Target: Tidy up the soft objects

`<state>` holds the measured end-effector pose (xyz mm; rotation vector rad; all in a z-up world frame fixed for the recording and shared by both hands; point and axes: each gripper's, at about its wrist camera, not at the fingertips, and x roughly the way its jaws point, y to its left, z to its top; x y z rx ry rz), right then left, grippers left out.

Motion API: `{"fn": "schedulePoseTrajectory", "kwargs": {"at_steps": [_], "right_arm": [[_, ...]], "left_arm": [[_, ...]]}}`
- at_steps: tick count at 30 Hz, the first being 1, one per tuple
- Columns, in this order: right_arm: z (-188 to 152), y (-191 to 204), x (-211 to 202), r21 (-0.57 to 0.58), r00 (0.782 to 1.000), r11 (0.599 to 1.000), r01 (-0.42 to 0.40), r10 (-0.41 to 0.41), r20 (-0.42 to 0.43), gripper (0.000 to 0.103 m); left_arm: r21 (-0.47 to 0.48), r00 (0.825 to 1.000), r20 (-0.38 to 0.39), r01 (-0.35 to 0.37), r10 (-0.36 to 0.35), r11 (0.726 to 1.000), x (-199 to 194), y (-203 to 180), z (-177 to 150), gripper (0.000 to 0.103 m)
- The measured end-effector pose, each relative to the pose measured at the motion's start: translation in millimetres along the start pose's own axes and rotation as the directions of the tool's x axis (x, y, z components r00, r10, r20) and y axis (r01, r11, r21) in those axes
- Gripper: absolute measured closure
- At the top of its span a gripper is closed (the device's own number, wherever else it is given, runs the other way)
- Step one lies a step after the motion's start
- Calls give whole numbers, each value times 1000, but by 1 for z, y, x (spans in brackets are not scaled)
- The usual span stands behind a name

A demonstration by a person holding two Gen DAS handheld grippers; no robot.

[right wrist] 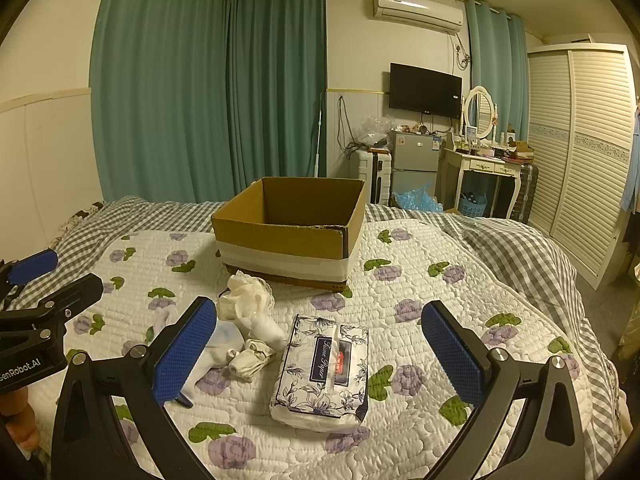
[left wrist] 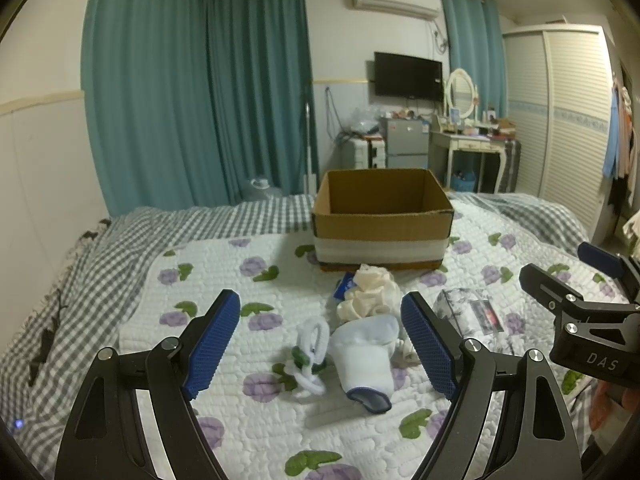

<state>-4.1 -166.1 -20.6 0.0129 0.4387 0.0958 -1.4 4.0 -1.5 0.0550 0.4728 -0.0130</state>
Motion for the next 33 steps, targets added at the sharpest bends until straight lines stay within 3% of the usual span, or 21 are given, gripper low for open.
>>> {"fn": "schedulePoseTrajectory", "kwargs": {"at_steps": [24, 33], "right_arm": [[3, -2, -8, -9, 1000, 1000, 13, -13, 0, 0], [-23, -9, 30, 4, 986, 1000, 20, -19, -163, 0]], "left_arm": [[15, 1000, 3, 22, -22, 1000, -1, -7, -4, 19], [9, 995, -100, 10, -9, 1000, 29, -7, -26, 19]]}}
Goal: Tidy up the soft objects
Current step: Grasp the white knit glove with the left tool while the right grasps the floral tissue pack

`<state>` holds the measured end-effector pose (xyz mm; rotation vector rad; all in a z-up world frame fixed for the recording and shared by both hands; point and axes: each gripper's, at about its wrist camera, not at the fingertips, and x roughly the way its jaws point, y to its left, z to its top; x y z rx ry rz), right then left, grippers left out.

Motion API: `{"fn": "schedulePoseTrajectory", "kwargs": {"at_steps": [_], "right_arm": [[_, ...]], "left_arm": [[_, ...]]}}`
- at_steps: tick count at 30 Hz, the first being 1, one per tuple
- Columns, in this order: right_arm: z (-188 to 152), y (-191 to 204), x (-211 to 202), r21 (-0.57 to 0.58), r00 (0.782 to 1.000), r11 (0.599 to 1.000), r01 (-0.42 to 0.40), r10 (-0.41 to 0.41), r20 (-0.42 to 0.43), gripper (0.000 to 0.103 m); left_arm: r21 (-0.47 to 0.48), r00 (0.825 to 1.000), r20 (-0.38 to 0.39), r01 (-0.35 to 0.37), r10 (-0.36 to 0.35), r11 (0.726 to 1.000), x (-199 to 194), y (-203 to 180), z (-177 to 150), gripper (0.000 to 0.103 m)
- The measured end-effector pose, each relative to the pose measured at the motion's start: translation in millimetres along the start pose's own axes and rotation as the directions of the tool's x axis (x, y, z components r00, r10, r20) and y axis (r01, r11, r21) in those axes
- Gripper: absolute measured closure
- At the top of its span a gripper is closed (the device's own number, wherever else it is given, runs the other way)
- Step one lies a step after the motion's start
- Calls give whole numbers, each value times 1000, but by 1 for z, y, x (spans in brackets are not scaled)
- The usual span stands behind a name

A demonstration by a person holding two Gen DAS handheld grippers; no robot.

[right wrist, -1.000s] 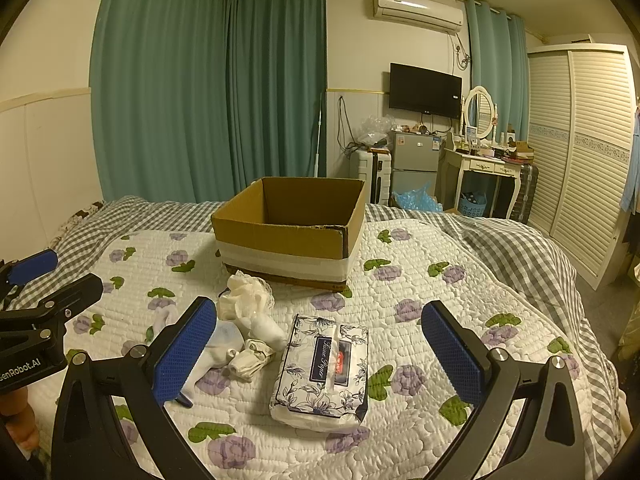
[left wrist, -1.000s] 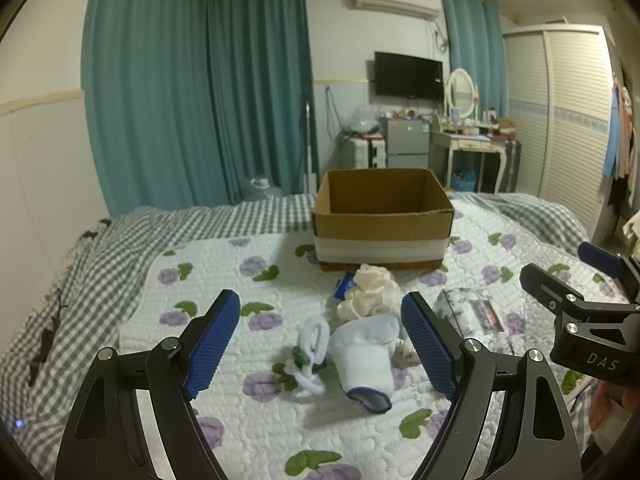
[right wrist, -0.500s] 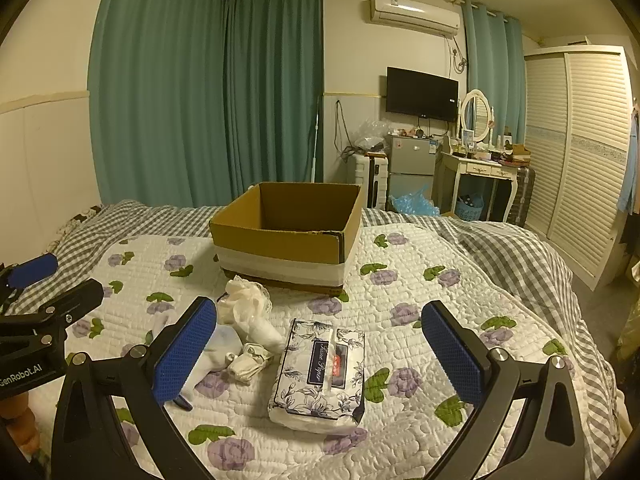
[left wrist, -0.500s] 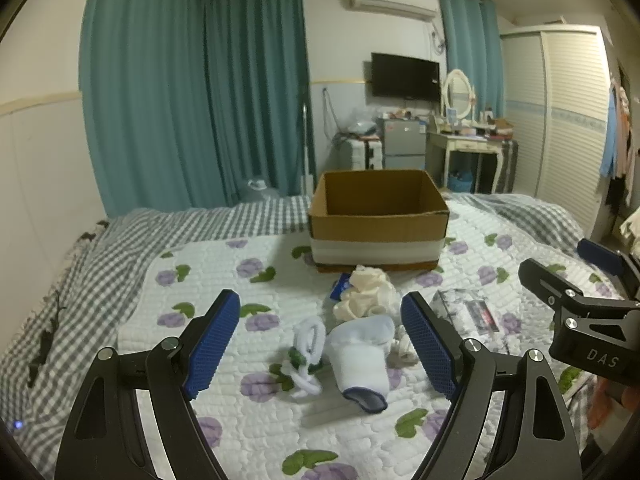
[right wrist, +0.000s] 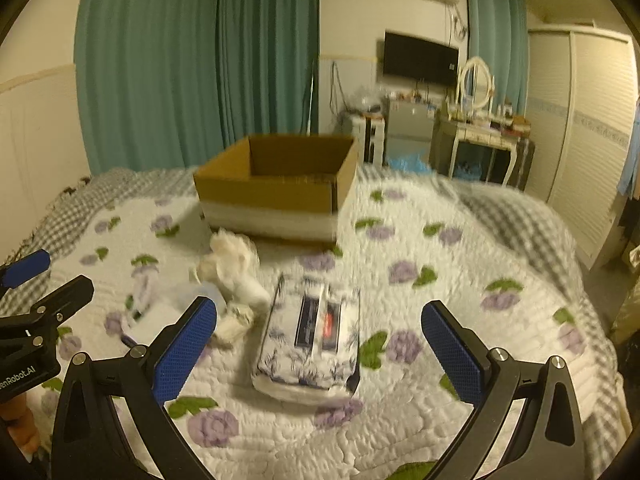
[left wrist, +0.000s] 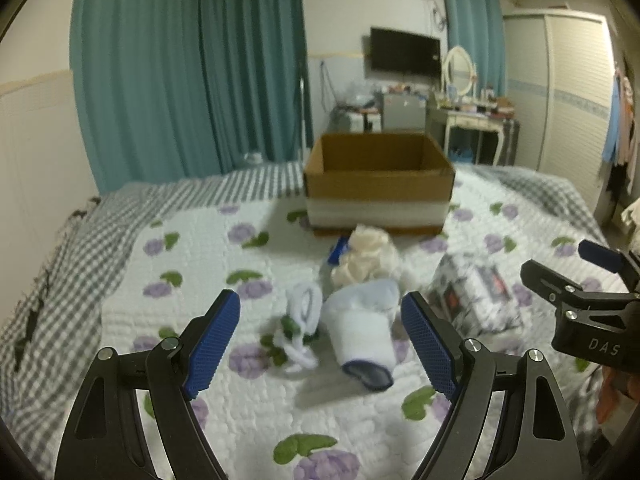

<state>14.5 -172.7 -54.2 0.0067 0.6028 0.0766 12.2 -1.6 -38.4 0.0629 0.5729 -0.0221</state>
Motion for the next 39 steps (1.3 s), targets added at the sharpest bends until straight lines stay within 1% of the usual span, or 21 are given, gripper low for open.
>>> {"fn": "schedulePoseTrajectory", "kwargs": {"at_steps": [3, 7, 13, 15, 17, 20, 22, 23, 24, 26, 28, 30, 31, 33, 35, 39], "right_arm": [[-7, 3, 17, -10, 999, 1000, 1, -2, -53, 0], [-18, 8, 45, -14, 990, 1000, 14, -15, -138, 0], [-23, 2, 75, 24, 975, 999, 36, -30, -222, 0], [-24, 0, 83, 38, 968, 999, 32, -22, -249, 1], [-26, -2, 93, 57, 960, 998, 22, -5, -280, 2], [-28, -5, 108, 96, 948, 995, -11, 41, -316, 2], [-28, -5, 115, 104, 940, 994, -23, 57, -336, 5], [-29, -3, 117, 105, 936, 994, -43, 77, -344, 12], [-30, -1, 119, 101, 932, 993, -54, 86, -352, 15], [-31, 2, 121, 80, 930, 996, -46, 72, -360, 17], [-31, 1, 120, 91, 932, 995, -51, 80, -354, 19], [-30, -2, 117, 110, 932, 992, -57, 93, -350, 21], [-30, -3, 116, 113, 933, 992, -59, 95, -346, 21], [-30, -1, 113, 105, 937, 993, -56, 89, -337, 22], [-28, 1, 109, 94, 942, 994, -57, 85, -325, 23], [-26, 6, 98, 74, 952, 995, -65, 84, -295, 24]], "left_arm": [[-16, 999, -38, 19, -20, 1000, 12, 1, -9, 19], [-15, 996, -84, 35, -36, 999, 28, 1, -19, 19], [-7, 981, -174, 91, -91, 996, 54, -2, -33, 19], [3, 978, -185, 104, -101, 995, 59, -6, -35, 19], [9, 978, -178, 114, -111, 993, 61, -6, -34, 20], [17, 979, -163, 129, -124, 992, 66, -8, -27, 20], [27, 980, -164, 123, -117, 992, 73, -12, -22, 20], [31, 979, -166, 123, -116, 992, 77, -12, -21, 20], [35, 978, -169, 129, -121, 991, 81, -14, -20, 20], [44, 975, -179, 144, -134, 989, 89, -18, -22, 22], [55, 971, -200, 142, -129, 988, 99, -21, -25, 23], [65, 968, -211, 149, -132, 987, 104, -24, -29, 42], [77, 968, -215, 149, -130, 986, 106, -25, -31, 49], [99, 966, -229, 143, -117, 985, 109, -27, -34, 57], [111, 968, -219, 145, -118, 983, 107, -26, -35, 63], [152, 976, -192, 134, -103, 979, 95, -25, -35, 67]]}}
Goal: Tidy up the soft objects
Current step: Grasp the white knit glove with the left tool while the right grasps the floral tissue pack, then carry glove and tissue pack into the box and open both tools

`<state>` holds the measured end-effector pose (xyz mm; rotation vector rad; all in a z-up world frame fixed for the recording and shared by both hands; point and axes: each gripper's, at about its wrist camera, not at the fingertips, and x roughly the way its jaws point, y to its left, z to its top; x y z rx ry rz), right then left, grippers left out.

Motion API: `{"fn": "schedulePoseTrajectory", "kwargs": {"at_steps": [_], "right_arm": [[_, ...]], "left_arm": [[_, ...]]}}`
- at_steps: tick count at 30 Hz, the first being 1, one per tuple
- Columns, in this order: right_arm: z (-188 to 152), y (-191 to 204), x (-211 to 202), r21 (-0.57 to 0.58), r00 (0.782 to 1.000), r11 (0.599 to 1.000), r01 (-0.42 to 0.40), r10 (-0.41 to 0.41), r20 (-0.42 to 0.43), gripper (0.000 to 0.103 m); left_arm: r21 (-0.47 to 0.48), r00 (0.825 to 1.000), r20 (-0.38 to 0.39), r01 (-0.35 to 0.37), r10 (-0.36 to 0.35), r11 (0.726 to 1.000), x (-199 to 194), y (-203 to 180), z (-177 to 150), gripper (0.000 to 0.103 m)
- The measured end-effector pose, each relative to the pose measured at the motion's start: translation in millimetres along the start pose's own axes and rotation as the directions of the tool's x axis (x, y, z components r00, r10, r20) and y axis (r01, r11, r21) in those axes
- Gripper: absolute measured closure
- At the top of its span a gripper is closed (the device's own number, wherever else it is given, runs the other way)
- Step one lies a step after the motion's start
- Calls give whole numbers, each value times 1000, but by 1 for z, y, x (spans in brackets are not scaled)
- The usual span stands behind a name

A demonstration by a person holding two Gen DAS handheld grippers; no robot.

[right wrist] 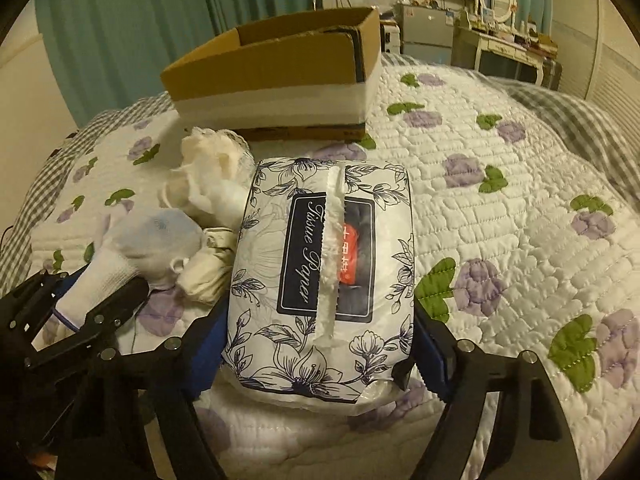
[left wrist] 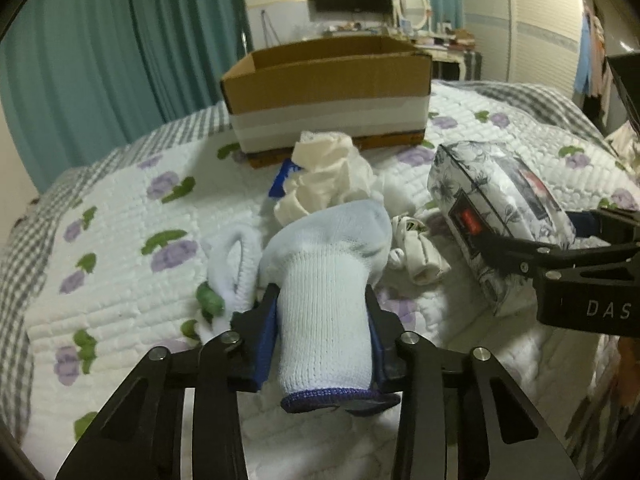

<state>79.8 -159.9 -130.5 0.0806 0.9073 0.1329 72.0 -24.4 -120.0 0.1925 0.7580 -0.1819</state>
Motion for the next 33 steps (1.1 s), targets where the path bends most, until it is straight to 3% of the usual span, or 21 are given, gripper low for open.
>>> {"fn": "schedulePoseTrajectory", "kwargs": {"at_steps": [10, 19, 23, 28, 33], "right_arm": [[16, 10, -73, -5, 985, 999, -48, 48, 164, 25], [95, 20, -119, -109, 950, 993, -41, 73, 305, 25], [138, 15, -119, -120, 939, 991, -53, 90, 333, 25], [189, 7, -97, -104, 937, 992, -66, 97, 337, 25], [225, 8, -45, -106, 946, 991, -81, 110, 305, 25]], "left_arm": [[-21, 991, 130, 22, -19, 1000, -66, 19, 21, 67], [0, 968, 249, 25, -25, 1000, -106, 35, 91, 67], [3, 962, 271, 39, -38, 999, -93, 37, 126, 67], [-1, 963, 263, 62, -60, 998, -50, 41, 169, 67], [-1, 969, 235, 73, -71, 997, -3, 42, 199, 67]]}}
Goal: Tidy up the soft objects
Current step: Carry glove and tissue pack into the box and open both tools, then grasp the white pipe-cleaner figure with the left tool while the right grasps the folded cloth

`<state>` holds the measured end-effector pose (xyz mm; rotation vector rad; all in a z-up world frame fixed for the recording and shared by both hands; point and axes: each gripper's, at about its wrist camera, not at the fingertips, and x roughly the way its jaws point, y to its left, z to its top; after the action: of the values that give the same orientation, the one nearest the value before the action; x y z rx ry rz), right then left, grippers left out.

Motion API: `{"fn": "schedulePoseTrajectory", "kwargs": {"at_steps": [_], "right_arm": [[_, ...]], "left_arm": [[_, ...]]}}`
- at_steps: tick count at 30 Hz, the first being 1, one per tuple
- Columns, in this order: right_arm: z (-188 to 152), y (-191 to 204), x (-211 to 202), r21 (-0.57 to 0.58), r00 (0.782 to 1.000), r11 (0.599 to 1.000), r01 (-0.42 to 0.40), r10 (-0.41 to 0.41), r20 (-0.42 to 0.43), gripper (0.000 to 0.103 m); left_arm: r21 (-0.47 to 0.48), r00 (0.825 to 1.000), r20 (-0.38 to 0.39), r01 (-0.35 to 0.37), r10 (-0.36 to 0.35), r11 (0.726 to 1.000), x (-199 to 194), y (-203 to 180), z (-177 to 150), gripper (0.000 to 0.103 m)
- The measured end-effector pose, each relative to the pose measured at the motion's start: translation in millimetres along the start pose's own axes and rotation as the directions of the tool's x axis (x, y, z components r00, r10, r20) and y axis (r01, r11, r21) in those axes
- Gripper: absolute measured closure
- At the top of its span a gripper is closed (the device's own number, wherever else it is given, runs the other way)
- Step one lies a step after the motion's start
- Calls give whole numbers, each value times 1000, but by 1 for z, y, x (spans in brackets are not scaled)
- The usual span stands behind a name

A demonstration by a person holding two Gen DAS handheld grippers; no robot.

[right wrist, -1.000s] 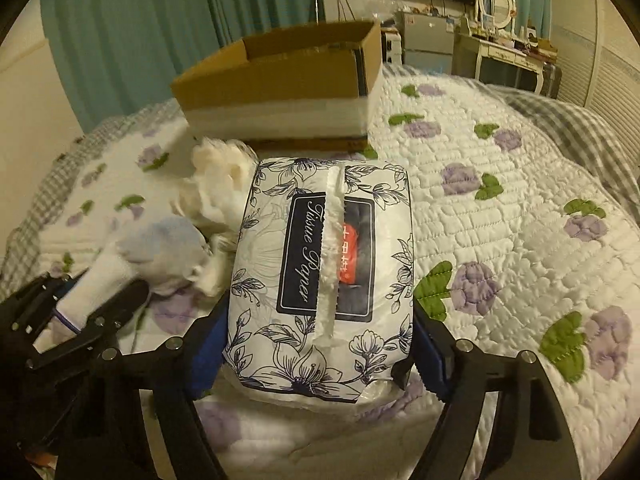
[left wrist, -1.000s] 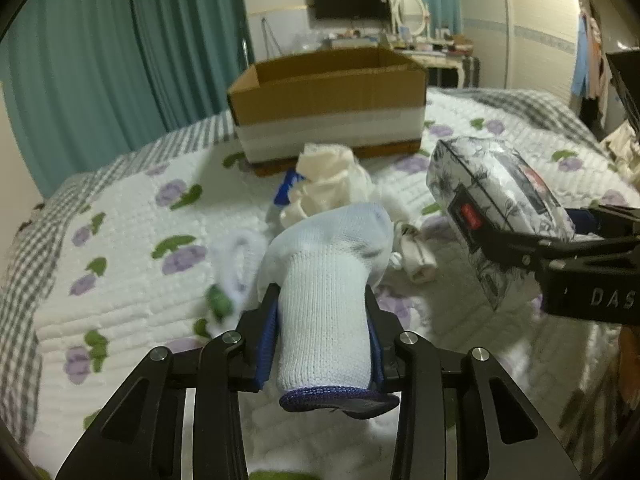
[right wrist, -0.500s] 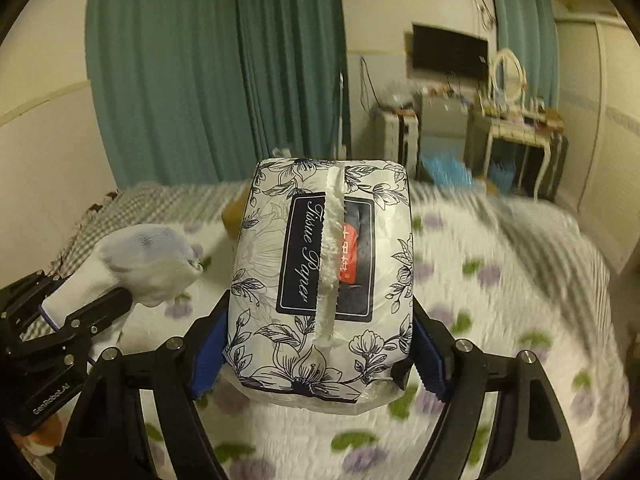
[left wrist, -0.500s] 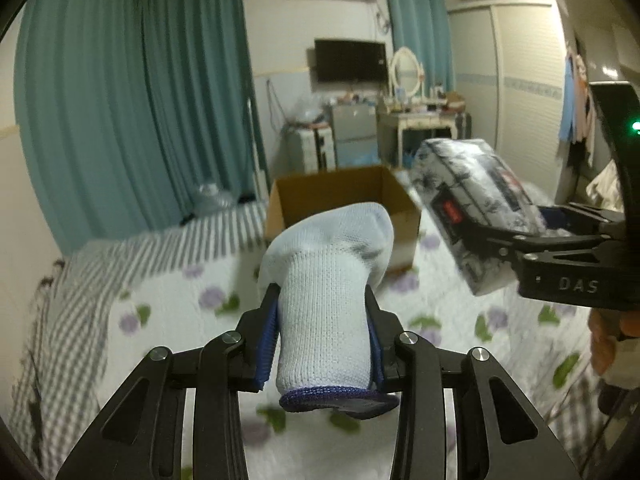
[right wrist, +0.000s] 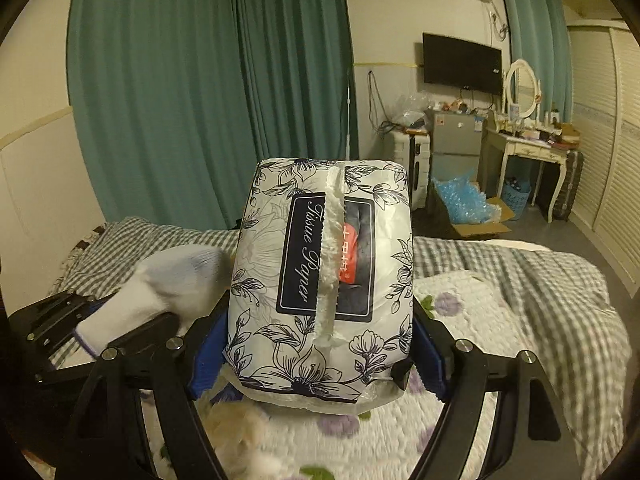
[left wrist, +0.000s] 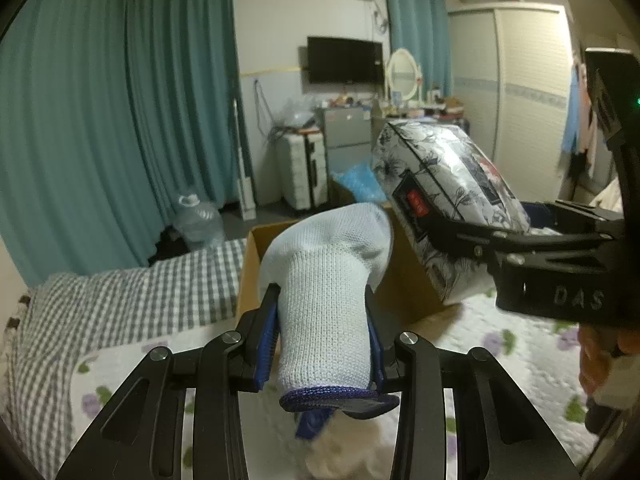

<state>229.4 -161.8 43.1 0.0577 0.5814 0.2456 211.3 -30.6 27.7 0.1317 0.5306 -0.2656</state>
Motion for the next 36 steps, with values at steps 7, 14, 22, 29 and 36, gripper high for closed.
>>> {"fn": "schedulePoseTrajectory", "kwargs": {"at_steps": [7, 14, 22, 29, 36], "right_arm": [[-4, -12, 76, -16, 998, 1000, 6, -7, -61, 25], [-13, -13, 86, -12, 999, 999, 31, -31, -15, 15], [-9, 0, 10, -14, 994, 996, 91, -90, 57, 14], [-4, 38, -96, -46, 984, 991, 122, -115, 138, 5], [-22, 75, -158, -81, 979, 986, 144, -130, 159, 2]], "left_arm": [[32, 996, -88, -7, 10, 999, 76, 7, -9, 61], [10, 991, -103, -86, 87, 996, 97, 7, -13, 36], [-6, 995, -67, -79, 79, 997, 42, 23, 2, 36], [-28, 992, 96, -76, 78, 997, -73, 37, 18, 22], [-52, 972, 208, -97, 106, 994, -154, 56, 0, 20]]}}
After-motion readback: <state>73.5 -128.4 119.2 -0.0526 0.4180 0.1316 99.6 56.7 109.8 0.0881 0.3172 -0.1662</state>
